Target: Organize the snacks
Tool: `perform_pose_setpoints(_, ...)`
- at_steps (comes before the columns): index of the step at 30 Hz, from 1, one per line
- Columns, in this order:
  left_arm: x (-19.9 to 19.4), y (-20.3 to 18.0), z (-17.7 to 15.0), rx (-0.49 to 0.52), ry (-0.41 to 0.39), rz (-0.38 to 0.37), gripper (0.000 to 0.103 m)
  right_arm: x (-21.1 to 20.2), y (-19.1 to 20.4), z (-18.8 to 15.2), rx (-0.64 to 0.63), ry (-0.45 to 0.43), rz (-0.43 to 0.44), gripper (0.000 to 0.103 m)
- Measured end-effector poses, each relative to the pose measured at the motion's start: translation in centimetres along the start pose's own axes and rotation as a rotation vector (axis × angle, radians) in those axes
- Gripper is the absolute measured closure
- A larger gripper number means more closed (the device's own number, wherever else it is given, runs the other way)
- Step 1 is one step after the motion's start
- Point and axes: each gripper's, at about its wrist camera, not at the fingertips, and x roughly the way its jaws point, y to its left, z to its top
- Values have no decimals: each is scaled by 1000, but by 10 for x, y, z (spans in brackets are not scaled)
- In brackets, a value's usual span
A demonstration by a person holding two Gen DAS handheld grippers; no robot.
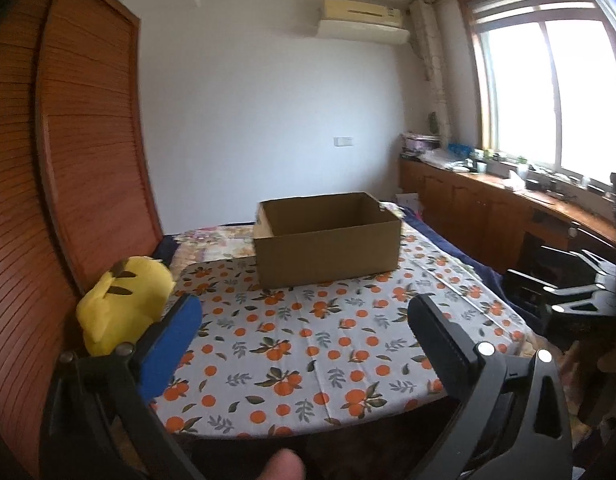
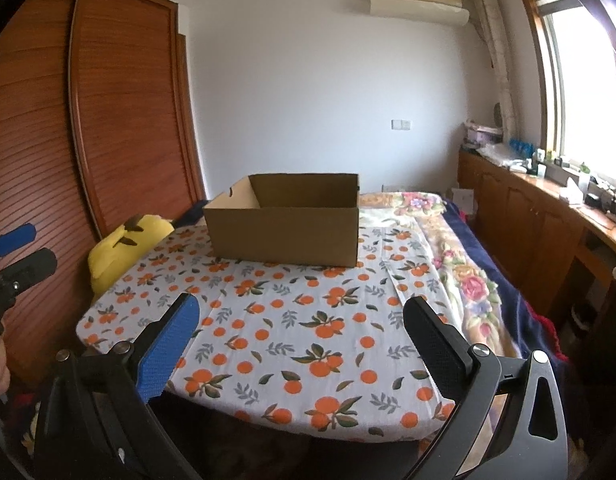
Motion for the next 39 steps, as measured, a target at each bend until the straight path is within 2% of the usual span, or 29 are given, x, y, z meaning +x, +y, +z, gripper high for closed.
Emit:
perform_pose_setpoints(5,-2,1,-10,-8,-5,32,0,-10,3,-8,26,-13,-28,0)
perform_pose_setpoints(19,3,8,-36,-21,61,78,0,-18,4,-24,50,-21,-77,0)
perform_pose_setpoints(39,1,15,-35,-23,46,100,0,-18,9,-23,38,-25,-91,0)
